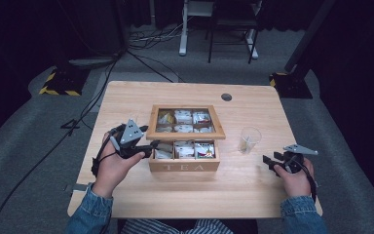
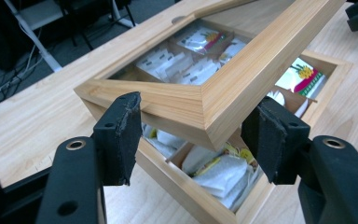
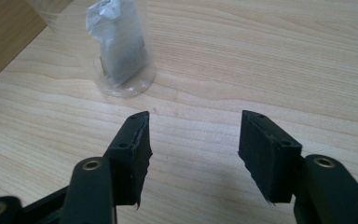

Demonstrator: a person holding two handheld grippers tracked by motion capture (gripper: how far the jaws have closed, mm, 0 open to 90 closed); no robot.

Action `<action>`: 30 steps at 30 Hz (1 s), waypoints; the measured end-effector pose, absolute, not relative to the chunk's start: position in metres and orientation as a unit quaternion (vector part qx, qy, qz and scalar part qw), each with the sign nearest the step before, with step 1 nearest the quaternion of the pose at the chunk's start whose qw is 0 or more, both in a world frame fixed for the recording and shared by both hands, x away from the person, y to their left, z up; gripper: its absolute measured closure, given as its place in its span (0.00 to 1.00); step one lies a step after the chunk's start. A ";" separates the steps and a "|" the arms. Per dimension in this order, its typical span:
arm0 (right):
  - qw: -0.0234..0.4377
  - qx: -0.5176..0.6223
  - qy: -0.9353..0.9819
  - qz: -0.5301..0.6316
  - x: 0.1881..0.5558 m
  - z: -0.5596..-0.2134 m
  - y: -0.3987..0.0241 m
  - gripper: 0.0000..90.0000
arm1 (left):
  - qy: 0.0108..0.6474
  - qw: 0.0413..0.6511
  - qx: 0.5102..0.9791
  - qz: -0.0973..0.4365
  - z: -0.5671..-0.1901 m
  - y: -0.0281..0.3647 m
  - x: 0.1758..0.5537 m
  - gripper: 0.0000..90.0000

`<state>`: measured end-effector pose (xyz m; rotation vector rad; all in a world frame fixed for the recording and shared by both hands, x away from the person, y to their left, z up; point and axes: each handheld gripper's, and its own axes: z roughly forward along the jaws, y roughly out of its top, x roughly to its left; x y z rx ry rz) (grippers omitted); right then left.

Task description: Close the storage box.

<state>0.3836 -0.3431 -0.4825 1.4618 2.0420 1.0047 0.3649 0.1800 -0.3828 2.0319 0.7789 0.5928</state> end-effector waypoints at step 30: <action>0.212 0.534 0.735 0.362 0.385 -0.488 -0.342 0.49 | 0.314 0.376 0.850 0.191 -0.397 0.178 0.367 0.37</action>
